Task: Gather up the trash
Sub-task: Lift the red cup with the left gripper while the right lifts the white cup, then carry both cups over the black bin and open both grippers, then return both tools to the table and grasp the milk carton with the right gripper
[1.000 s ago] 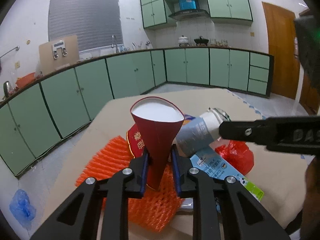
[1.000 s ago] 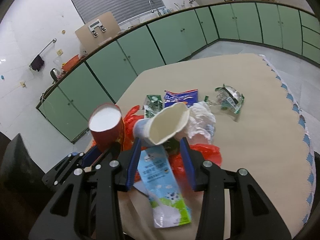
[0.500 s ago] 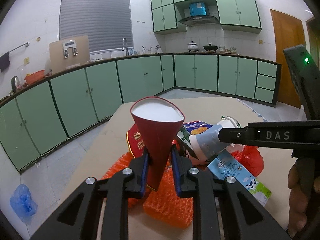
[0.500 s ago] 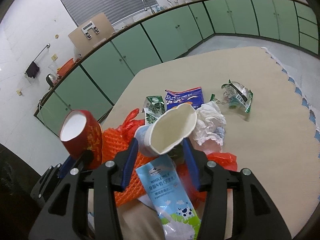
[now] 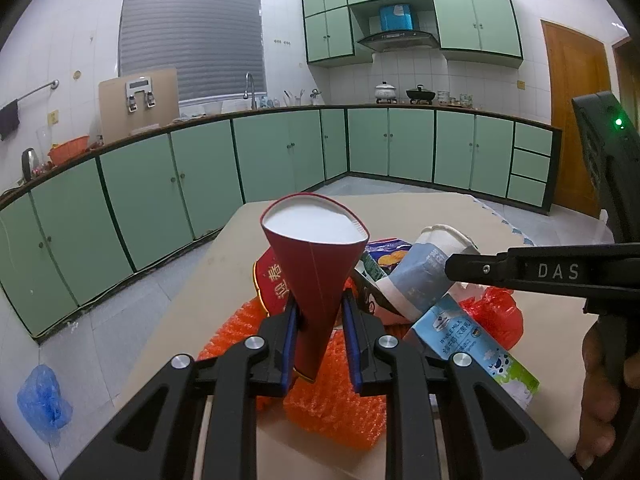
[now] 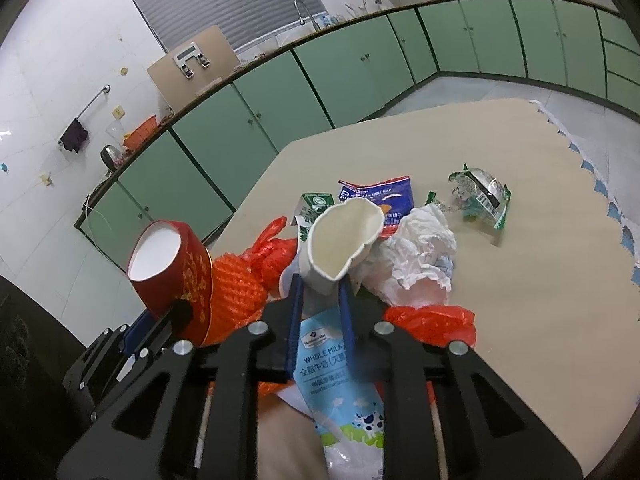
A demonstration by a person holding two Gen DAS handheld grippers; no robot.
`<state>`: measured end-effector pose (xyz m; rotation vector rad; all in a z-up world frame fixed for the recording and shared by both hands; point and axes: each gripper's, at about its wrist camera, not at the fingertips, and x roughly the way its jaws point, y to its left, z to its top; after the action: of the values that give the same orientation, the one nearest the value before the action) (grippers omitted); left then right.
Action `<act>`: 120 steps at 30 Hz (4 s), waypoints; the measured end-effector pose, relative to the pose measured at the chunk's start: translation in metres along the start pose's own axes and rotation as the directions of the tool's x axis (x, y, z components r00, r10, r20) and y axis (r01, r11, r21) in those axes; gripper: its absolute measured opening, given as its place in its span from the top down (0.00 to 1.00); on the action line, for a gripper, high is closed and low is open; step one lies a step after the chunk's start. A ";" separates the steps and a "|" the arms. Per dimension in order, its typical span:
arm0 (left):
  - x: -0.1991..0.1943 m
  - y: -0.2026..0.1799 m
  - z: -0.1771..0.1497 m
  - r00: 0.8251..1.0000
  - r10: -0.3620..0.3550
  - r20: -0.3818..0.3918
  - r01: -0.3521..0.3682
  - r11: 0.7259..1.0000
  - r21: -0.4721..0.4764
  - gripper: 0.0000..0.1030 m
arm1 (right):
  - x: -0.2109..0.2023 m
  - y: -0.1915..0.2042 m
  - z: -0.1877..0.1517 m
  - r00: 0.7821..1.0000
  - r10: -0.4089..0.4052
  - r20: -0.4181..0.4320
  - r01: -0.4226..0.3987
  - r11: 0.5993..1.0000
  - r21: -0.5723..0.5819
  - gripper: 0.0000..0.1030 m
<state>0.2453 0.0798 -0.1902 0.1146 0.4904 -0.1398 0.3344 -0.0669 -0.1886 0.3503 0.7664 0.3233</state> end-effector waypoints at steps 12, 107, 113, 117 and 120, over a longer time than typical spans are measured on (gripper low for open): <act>0.001 -0.002 0.001 1.000 -0.010 -0.004 0.010 1.000 0.008 0.79 | -0.004 -0.006 0.001 1.000 -0.022 -0.009 0.022 0.999 0.033 0.63; 0.050 -0.433 -0.033 0.761 -0.543 -0.355 0.631 0.747 0.209 0.62 | -0.222 -0.381 -0.124 0.861 -0.494 -0.119 0.492 0.754 0.434 0.67; 0.046 -0.428 -0.032 0.771 -0.531 -0.351 0.615 0.764 0.195 0.62 | -0.223 -0.379 -0.118 0.867 -0.483 -0.122 0.484 0.758 0.438 0.66; 0.036 -0.408 -0.022 0.792 -0.516 -0.326 0.589 0.786 0.188 0.52 | -0.242 -0.368 -0.108 0.858 -0.511 -0.059 0.485 0.764 0.426 0.63; 0.019 -0.370 -0.011 0.834 -0.477 -0.276 0.531 0.830 0.172 0.46 | -0.248 -0.347 -0.100 0.864 -0.503 -0.007 0.466 0.795 0.388 0.63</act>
<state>0.1977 -0.2846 -0.2370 0.2399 0.7217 -0.7231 0.1488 -0.4587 -0.2494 0.5122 0.7930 -0.3376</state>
